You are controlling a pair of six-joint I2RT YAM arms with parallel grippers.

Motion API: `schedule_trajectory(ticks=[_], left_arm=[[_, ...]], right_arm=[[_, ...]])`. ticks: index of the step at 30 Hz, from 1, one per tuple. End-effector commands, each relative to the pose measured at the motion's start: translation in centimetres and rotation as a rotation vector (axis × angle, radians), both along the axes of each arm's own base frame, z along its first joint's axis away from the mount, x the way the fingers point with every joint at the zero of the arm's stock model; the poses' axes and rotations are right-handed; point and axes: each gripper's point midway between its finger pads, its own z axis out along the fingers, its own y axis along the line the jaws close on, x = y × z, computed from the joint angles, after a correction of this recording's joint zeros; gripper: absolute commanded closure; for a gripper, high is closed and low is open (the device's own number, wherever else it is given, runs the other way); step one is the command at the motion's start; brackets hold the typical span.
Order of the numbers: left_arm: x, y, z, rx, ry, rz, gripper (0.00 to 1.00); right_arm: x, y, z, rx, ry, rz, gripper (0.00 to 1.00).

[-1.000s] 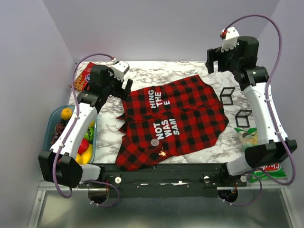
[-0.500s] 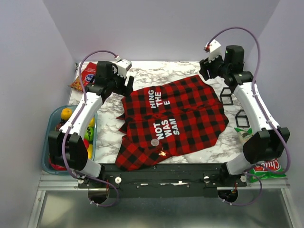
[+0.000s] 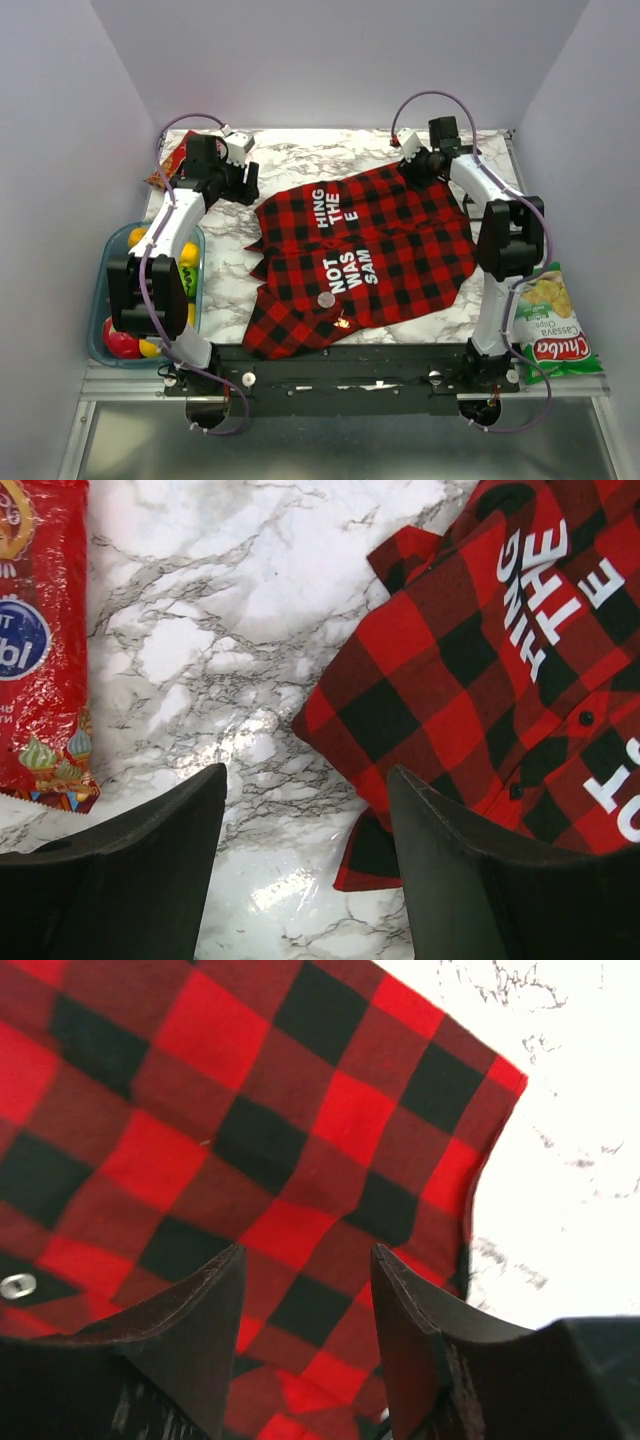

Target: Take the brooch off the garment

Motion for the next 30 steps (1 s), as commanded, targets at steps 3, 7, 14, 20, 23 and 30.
schedule_trajectory(ticks=[3, 7, 14, 20, 23, 30], left_arm=[[-1.4, -1.1, -4.1, 0.020, 0.100, -0.136, 0.25], [-1.9, -1.6, -6.1, 0.001, 0.175, -0.177, 0.23], [-1.3, -2.8, -8.1, -0.049, 0.232, -0.249, 0.22], [1.9, -3.2, -8.9, -0.063, 0.200, -0.259, 0.19], [3.0, -3.5, -9.4, -0.055, 0.212, -0.281, 0.24], [1.9, -3.8, -10.9, -0.048, 0.276, -0.355, 0.70]], right_arm=[[2.4, -1.3, -1.6, -0.120, 0.047, 0.042, 0.37], [2.5, -1.5, -1.9, -0.136, 0.066, 0.045, 0.36], [1.1, -1.8, -2.9, -0.151, 0.105, 0.058, 0.30], [1.1, -2.7, -4.8, -0.212, 0.132, 0.064, 0.25], [2.1, -3.1, -5.0, -0.250, 0.112, 0.066, 0.25], [3.7, -3.2, -6.5, -0.287, 0.121, 0.114, 0.37]])
